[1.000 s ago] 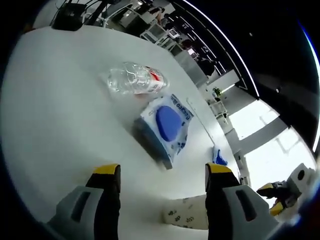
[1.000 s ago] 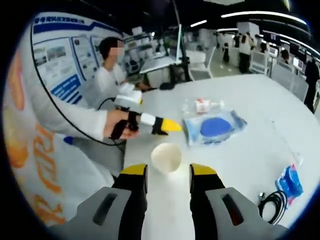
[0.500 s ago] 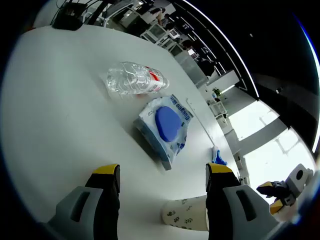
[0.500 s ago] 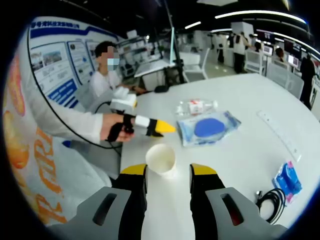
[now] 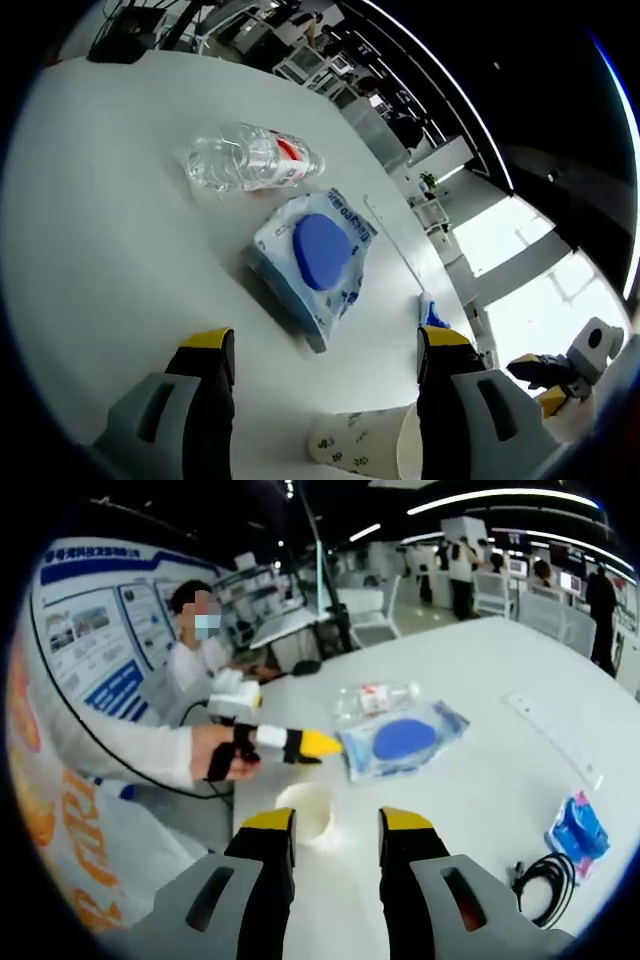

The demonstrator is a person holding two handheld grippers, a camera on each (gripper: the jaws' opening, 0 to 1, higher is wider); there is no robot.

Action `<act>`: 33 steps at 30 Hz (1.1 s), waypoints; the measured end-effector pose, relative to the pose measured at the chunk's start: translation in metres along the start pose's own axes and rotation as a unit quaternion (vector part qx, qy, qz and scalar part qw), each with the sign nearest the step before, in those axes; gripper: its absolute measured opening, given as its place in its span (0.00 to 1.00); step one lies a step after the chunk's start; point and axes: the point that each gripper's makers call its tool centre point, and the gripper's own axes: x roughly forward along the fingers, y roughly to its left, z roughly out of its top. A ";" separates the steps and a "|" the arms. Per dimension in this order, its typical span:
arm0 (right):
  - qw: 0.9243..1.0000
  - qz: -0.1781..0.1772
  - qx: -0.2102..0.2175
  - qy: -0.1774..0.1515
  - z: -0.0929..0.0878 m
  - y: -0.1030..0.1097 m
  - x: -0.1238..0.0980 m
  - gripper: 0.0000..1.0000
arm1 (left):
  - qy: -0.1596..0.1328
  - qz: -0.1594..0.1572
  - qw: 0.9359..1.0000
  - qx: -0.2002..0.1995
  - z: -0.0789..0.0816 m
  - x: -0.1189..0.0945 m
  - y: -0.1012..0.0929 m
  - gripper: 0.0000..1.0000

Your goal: Arrange the tabletop items into an orderly group along one side of the table until the central work area is clear of visible clutter.

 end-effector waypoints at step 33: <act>0.995 -0.042 0.076 -0.057 0.080 -0.128 0.026 0.33 | 0.026 0.014 1.000 -0.004 0.011 0.035 -0.005 0.74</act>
